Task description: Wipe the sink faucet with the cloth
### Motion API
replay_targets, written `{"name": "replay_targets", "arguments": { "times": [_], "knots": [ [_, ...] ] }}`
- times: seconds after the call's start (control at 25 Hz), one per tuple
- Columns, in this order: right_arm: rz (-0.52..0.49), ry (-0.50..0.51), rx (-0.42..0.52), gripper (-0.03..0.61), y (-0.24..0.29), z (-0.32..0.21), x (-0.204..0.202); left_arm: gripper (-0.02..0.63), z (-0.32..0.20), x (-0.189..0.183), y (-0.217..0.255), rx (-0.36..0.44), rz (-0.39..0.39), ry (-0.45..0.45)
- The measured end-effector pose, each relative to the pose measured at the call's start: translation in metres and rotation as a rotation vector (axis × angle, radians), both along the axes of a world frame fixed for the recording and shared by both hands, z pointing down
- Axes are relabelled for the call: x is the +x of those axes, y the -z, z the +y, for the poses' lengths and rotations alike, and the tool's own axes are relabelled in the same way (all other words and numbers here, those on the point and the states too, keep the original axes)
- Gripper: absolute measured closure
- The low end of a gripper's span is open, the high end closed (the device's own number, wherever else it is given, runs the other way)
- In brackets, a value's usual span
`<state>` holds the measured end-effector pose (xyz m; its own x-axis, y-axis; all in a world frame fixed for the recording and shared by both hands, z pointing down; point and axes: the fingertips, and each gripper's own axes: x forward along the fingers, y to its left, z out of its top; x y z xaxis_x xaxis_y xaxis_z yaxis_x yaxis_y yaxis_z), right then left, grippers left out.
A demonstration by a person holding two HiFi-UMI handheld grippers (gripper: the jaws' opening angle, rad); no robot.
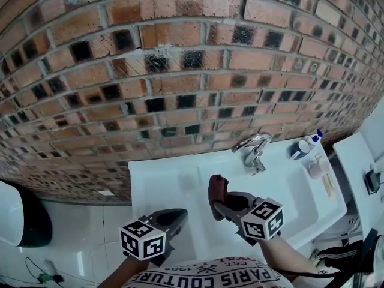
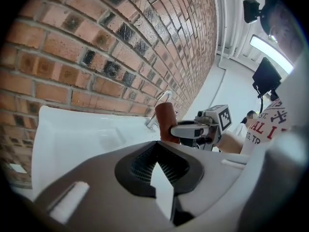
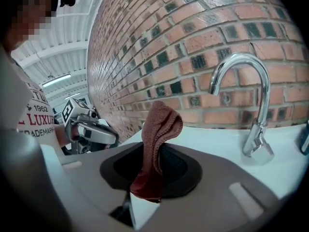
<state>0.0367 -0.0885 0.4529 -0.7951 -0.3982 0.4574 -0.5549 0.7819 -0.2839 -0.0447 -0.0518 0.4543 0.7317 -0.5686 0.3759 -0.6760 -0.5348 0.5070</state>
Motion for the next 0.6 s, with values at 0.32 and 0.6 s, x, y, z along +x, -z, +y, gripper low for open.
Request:
{"name": "replay_targets", "arguments": {
  "times": [0.32, 0.6],
  "knots": [
    [-0.006, 0.040, -0.055, 0.491, -0.019, 0.037, -0.012, 0.608, 0.012, 0.000, -0.007, -0.017, -0.023, 0.006],
    [0.009, 0.042, -0.048, 0.494, -0.024, 0.049, -0.010, 0.607, 0.019, 0.006, -0.001, 0.000, -0.030, -0.010]
  ]
}}
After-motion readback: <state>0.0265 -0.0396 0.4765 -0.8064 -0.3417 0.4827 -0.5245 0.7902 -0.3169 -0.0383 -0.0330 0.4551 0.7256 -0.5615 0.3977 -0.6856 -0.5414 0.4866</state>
